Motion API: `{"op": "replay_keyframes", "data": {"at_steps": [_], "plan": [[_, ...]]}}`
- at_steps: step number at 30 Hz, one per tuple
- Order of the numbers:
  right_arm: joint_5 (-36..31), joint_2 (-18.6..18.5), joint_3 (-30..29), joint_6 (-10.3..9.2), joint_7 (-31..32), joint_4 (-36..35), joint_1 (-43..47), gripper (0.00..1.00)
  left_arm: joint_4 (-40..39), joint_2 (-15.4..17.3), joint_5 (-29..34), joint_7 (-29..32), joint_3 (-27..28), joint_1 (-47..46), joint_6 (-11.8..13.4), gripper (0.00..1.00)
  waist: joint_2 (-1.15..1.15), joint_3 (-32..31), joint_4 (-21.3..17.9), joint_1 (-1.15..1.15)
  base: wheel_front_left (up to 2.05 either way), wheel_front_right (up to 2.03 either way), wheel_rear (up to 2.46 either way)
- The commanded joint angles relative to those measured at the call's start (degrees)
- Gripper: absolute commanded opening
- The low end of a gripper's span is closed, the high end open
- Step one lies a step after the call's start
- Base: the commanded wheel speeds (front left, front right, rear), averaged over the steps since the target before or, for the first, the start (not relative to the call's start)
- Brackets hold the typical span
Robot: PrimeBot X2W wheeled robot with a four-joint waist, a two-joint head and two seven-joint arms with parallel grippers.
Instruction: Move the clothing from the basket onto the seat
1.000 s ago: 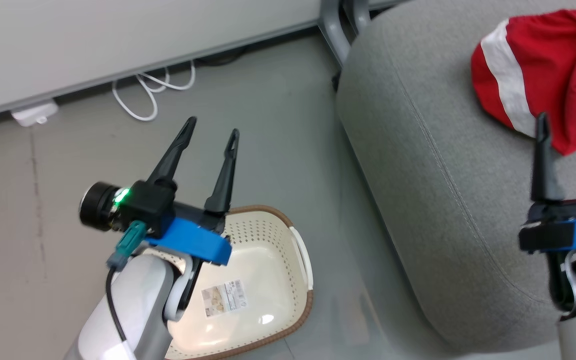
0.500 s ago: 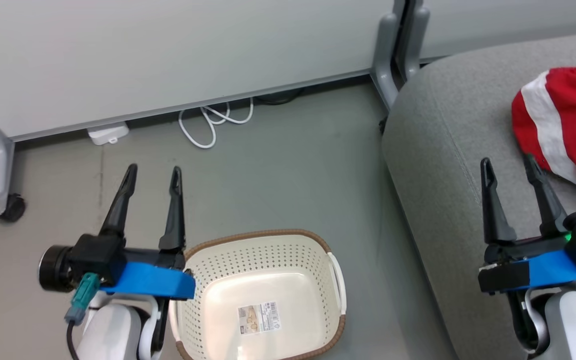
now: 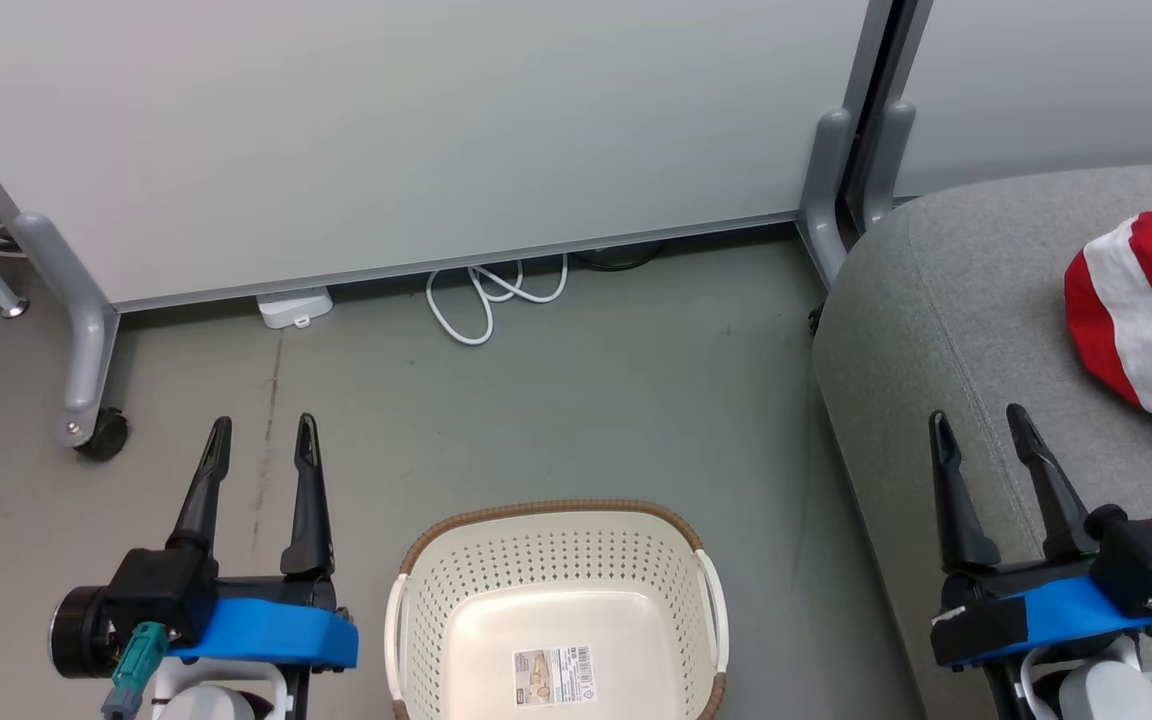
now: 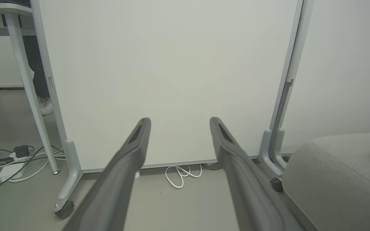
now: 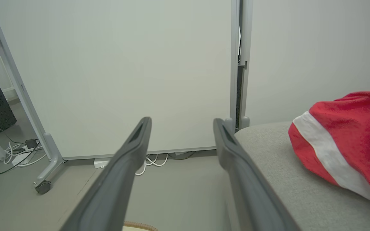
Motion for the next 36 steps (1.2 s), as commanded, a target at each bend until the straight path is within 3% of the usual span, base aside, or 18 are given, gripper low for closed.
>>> {"op": "replay_keyframes", "data": {"at_steps": [1, 20, 34, 35, 36], "plan": [[0.3, 0.4, 0.1, 0.01, -0.2, 0.3, 1.0, 1.0, -0.1, -0.1, 0.6, -0.3, 0.5, 0.7, -0.3, 1.0, 0.0, -0.5, 0.4, 0.01, 0.0, 0.0, 0.0], [1.3, 1.7, -0.1, 0.01, -0.2, 3.5, 3.6, 1.0, 1.3, -0.9, 1.7, -0.3, 2.4, 3.0, -1.5, 1.0, 0.0, -1.8, 1.7, 0.01, 0.0, 0.0, 0.0], [1.4, 1.9, 0.3, 0.01, -0.2, 3.7, 3.3, 1.0, 1.7, -0.9, 1.4, -0.3, 2.1, 2.8, -0.3, 1.0, 0.0, -1.6, 2.1, 0.01, 0.0, 0.0, 0.0], [0.9, 1.7, 0.3, 0.0, 0.0, 3.8, 2.8, 0.0, 1.9, -0.9, 1.7, 0.0, 2.2, 2.8, -0.6, 0.0, 0.0, -1.6, 2.1, 0.01, 0.0, 0.0, 0.0], [0.9, 1.7, 0.3, 0.0, 0.1, 4.2, 2.9, 0.0, 2.3, -0.9, 1.7, 0.1, 2.2, 2.9, -0.6, 0.0, 0.0, -1.6, 2.1, 0.01, 0.0, 0.0, 0.0]]}}
